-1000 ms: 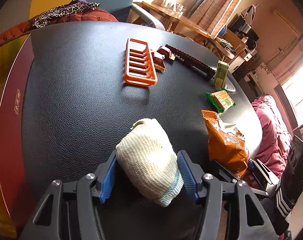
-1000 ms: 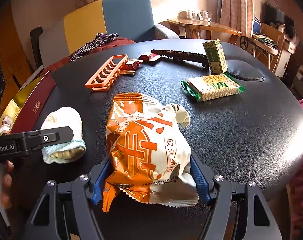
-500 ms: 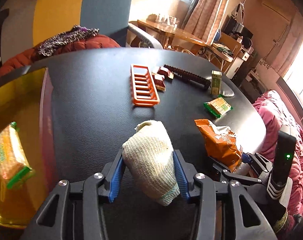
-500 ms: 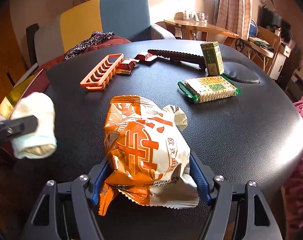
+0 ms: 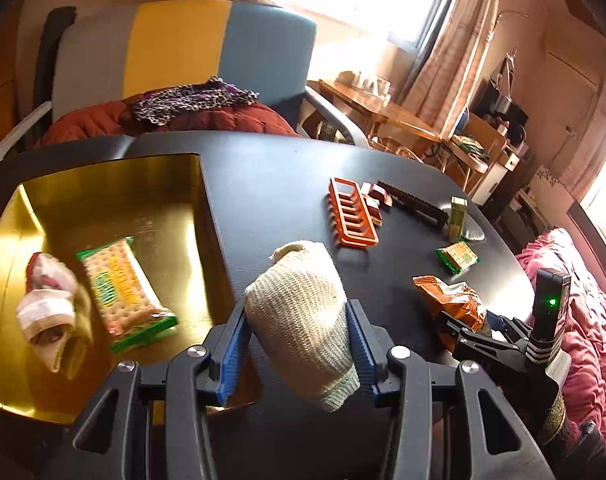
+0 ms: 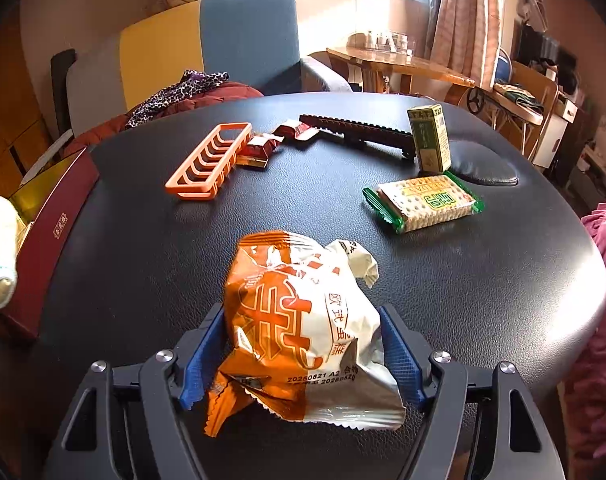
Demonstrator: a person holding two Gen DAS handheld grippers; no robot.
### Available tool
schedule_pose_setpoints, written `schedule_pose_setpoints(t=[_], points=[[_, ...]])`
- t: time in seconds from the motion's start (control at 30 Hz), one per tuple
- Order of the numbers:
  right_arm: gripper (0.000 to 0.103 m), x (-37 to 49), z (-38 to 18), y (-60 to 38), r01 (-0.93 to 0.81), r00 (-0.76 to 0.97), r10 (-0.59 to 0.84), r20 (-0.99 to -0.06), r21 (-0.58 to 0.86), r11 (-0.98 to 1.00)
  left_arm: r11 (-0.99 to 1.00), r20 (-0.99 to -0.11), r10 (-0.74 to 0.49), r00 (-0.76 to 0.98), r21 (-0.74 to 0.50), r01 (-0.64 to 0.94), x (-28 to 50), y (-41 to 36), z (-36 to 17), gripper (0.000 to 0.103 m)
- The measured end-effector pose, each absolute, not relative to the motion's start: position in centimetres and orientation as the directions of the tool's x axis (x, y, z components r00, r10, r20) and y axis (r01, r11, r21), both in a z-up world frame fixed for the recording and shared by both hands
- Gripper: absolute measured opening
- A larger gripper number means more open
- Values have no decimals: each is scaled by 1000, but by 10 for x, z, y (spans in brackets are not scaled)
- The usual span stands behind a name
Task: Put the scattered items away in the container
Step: 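Carry the white knit sock into the gold tray with the left gripper, then open the left gripper to release the white sock in the tray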
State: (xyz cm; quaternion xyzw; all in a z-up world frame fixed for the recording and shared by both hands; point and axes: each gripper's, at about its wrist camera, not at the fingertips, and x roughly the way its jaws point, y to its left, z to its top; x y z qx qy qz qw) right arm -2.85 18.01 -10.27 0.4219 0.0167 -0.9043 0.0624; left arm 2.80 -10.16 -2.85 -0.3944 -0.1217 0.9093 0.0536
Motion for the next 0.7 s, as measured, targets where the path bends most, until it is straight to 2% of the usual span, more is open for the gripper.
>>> schedule_pose_setpoints(t=[0.2,0.4,0.7], points=[[73,-27,-104,171,143,-642,-84,-762,-11,-990,-962,-689,145,-710,-267,63,49,-133,-22,47],[72,-26,-106,163,167,-641,-76,-764,-43,-985,-954,-693,30,-720,-235,186,57,-189,-21,47],[69,-28,-113,154,188,-620,-69,-782,-62,-980,-929,-754,-121,-645,-142,341,37,-263,-49,47]])
